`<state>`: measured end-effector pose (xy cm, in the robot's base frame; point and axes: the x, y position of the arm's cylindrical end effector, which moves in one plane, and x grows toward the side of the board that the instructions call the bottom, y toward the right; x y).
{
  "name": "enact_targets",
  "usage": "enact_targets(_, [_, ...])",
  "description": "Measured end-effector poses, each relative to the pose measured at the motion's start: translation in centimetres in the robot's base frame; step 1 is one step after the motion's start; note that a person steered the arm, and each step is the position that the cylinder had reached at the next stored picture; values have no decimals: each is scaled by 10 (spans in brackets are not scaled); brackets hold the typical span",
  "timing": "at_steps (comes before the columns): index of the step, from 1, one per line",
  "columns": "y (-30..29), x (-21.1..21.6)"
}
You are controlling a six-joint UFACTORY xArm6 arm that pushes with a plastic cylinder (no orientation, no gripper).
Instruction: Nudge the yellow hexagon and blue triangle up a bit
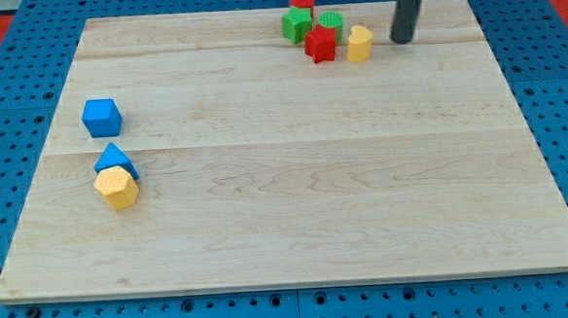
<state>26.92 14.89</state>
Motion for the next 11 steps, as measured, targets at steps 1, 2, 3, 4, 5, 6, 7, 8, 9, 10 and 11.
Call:
enact_targets(1, [-29,0])
enact_targets(2, [-30,0])
enact_targets(3, [29,5])
enact_targets(4, [99,53])
enact_targets(5, [103,101])
enact_targets(6, [72,134])
enact_targets(7, [31,191])
enact_targets(8, [-23,244])
enact_targets(9, [-92,283])
enact_targets(10, [-177,304])
enact_targets(11, [-262,304])
